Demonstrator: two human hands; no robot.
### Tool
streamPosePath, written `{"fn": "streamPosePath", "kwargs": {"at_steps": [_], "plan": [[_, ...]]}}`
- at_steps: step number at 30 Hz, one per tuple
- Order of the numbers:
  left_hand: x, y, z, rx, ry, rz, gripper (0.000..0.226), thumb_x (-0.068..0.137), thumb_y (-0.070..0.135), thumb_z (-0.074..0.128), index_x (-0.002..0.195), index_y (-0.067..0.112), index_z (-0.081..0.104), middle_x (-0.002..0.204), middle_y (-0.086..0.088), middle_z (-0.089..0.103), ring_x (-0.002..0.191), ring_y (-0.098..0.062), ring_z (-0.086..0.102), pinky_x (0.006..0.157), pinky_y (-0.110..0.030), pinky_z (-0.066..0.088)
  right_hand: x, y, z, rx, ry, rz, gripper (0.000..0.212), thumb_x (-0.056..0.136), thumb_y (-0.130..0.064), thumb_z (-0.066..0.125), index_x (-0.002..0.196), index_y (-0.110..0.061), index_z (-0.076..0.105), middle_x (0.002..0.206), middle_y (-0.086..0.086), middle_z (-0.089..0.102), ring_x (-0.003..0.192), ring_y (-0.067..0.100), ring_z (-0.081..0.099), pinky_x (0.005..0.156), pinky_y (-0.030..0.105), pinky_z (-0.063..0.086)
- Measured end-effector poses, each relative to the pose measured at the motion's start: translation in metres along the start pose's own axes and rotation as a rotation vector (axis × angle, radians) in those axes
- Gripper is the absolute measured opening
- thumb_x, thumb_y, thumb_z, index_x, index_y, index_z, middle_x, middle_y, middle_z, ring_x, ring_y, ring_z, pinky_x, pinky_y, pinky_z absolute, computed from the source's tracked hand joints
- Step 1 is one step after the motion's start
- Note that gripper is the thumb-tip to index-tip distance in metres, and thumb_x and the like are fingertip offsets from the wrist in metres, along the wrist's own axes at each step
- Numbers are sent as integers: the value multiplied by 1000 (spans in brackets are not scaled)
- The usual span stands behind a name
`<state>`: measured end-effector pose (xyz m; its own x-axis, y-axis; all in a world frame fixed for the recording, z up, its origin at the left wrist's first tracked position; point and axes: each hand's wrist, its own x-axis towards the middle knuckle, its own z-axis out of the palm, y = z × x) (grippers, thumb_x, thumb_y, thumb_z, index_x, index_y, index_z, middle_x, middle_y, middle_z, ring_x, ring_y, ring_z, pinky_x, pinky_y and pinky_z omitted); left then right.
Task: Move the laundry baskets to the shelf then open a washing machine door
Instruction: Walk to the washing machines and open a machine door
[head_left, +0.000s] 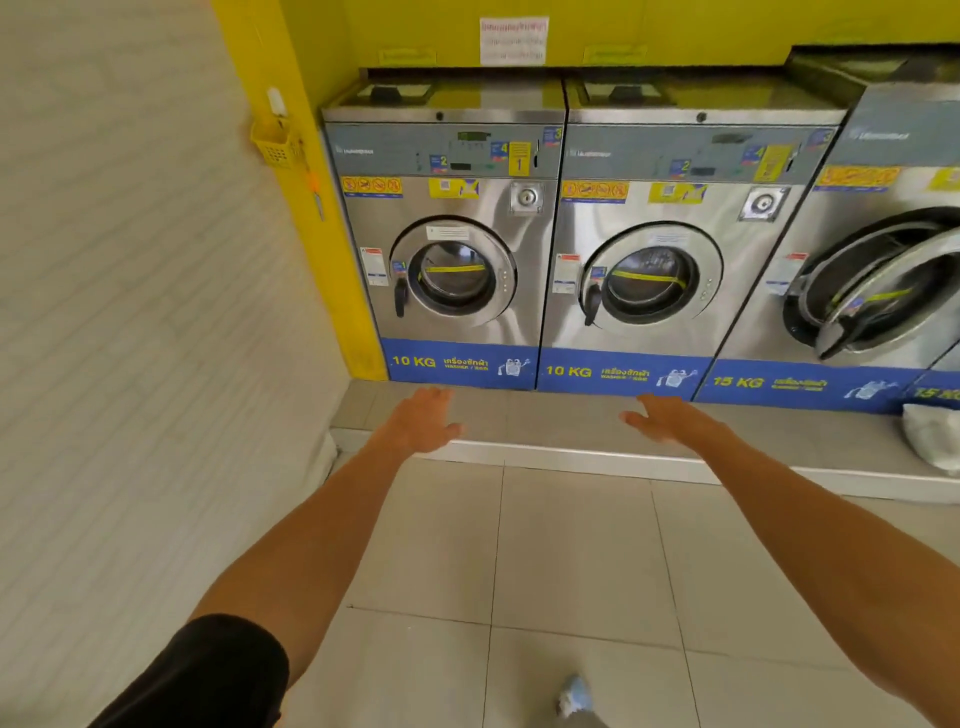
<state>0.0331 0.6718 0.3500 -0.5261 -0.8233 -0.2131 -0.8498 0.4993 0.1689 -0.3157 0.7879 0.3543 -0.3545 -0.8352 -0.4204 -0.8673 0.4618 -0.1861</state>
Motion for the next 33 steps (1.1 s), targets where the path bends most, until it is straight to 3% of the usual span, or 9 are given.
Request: {"fn": "streamPosePath", "kwargs": {"at_steps": [4, 10, 18, 27, 33], "plan": [[87, 25, -14, 35, 38, -44, 64, 96, 40, 53, 149, 8, 34, 153, -14, 40, 139, -32, 38, 112, -47, 35, 85, 24, -52, 54, 70, -17, 71, 101, -51, 42, 157, -12, 23, 161, 16, 29, 148, 35, 28, 117, 45, 29], [174, 75, -14, -5, 1, 7, 67, 97, 39, 54, 152, 9, 29, 156, -12, 34, 144, -29, 31, 115, -46, 31, 165, 61, -90, -61, -37, 0, 72, 101, -52, 41, 158, -12, 20, 161, 17, 27, 148, 35, 28, 118, 44, 29], [288, 68, -30, -35, -22, -7, 64, 96, 39, 55, 151, 14, 33, 153, -7, 40, 140, -27, 37, 111, -44, 37, 265, 72, -124, -42, -88, -2, 72, 102, -51, 41, 158, -12, 19, 163, 14, 24, 148, 34, 28, 119, 46, 28], [478, 60, -103, 9, 107, 201, 65, 92, 43, 59, 145, 10, 41, 144, -15, 48, 131, -33, 44, 106, -45, 38, 400, 52, -182, -6, -99, 6, 71, 101, -46, 46, 156, -6, 24, 157, 17, 34, 144, 32, 36, 115, 42, 34], [587, 51, -121, 232, 8, 311, 88, 89, 63, 50, 155, 12, 22, 162, -13, 22, 150, -35, 16, 121, -49, 18, 480, 22, -208, 74, -90, 46, 68, 100, -47, 47, 154, -9, 28, 151, 21, 40, 132, 37, 49, 107, 45, 43]]}}
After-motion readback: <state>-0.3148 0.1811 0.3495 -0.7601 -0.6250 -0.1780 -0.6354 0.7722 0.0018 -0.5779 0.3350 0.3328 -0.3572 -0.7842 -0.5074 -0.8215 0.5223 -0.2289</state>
